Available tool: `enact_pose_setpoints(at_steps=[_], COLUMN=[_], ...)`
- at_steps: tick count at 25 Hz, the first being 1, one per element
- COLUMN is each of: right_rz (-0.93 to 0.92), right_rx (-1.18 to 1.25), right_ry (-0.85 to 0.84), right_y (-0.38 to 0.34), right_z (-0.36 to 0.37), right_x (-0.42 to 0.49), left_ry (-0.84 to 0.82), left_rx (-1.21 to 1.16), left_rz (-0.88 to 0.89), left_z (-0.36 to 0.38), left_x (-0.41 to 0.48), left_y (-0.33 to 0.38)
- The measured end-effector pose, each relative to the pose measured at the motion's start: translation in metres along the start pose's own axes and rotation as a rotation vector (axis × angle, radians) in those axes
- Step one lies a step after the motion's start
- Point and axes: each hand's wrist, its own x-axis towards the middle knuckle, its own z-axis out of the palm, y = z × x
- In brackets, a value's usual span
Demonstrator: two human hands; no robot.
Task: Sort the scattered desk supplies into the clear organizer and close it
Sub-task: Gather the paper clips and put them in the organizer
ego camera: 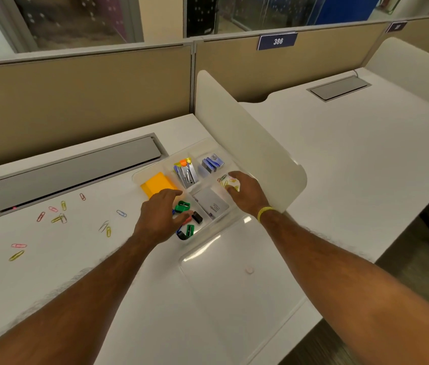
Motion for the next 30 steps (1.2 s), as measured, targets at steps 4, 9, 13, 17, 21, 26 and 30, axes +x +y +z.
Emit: enact_pose_setpoints(at_steps=[4,9,13,17,21,26,30], right_rz=[-0.097,-0.214,-0.261,-0.358,-0.418,-0.464,-0.465], right_rx=[-0.092,-0.190,-0.207,-0.275,-0.326,-0.352,-0.377], right_ry=[-0.123,-0.174,-0.204,-0.248,-0.302,-0.368,-0.423], right_y=[-0.024,-0.055,-0.081,-0.106,-0.130,-0.152,-0.156], right_z=[0.016,0.044,0.069,0.099,0.130,0.169,0.193], right_x=[-0.028,-0.062,-0.090,-0.120,-0.144,-0.166,-0.172], left_ry=[-0.074,-0.142,-0.117,-0.080,-0.073,-0.098,-0.101], left_rx=[0.156,0.261,0.307,0.311,0.328,0.335,0.326], left_rz=[0.004,-0.089,-0.118,-0.140,-0.193,-0.256,-0.291], left_z=[-0.007,-0.020,-0.035,-0.048,-0.054,-0.059,-0.063], left_x=[-0.020,-0.053,-0.088,-0.130,-0.171,-0.211,-0.228], left_y=[-0.018,-0.044,-0.068,-0.098,-0.130,-0.166,-0.187])
